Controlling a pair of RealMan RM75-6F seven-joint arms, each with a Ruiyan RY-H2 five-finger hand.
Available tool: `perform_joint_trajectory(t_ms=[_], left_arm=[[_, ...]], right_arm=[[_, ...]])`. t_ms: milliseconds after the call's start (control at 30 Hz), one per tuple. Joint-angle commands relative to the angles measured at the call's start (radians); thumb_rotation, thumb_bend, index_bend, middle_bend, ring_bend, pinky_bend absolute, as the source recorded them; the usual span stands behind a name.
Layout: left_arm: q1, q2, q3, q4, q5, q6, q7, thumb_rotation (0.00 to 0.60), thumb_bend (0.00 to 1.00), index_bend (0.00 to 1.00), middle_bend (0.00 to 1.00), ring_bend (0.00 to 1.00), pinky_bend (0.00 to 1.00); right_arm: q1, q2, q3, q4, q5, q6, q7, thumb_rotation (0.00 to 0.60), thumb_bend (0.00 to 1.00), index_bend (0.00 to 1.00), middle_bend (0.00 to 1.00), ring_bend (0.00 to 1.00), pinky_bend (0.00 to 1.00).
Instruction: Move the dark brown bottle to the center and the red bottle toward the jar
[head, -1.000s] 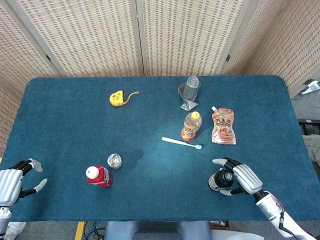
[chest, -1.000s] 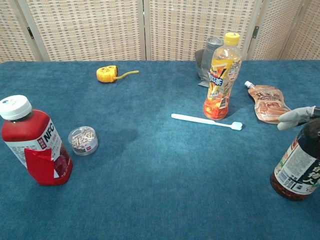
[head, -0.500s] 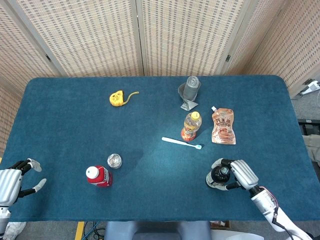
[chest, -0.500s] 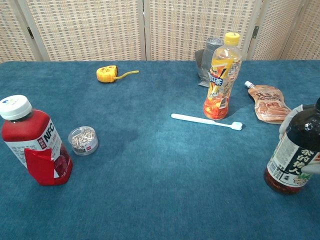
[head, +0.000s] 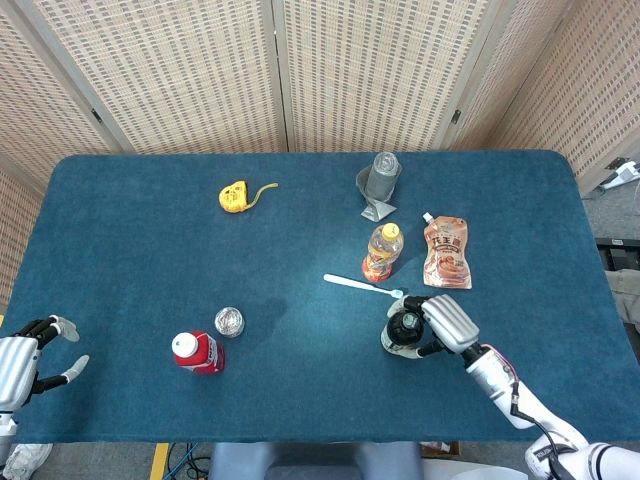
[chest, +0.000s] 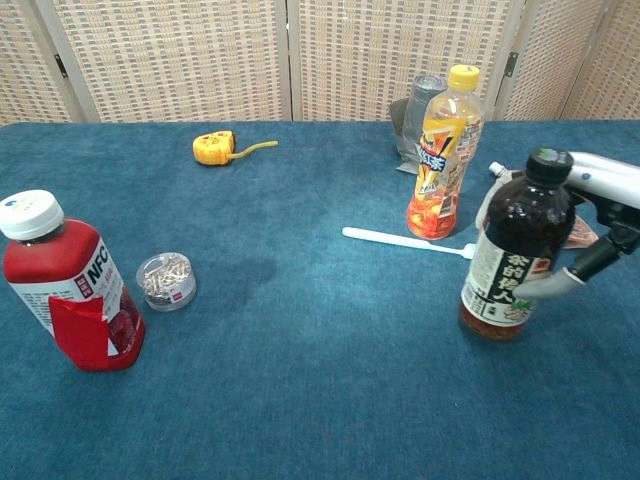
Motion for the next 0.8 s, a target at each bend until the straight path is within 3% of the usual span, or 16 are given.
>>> perform_joint_trajectory(t_ms=[33,800], left_arm=[[0.002,0.005,-0.003,0.001,-0.002,0.005,-0.009,0.600,0.20,0.51,0.42,0.39,0.59],[0.003,0.004,-0.015,0.023,-0.031,-0.007,-0.022,0.600,0.20,0.51,0.42,0.39,0.59]], right_arm=[[0.044,-0.030,0.032,0.002,0.031,-0.046,-0.032,0.600,0.00,0.54,0.59,0.54,0.58],[0.263,-0.203,0.154,0.138,0.142,-0.204,-0.042,0.600,0.01,0.54,0.59,0.54,0.58]])
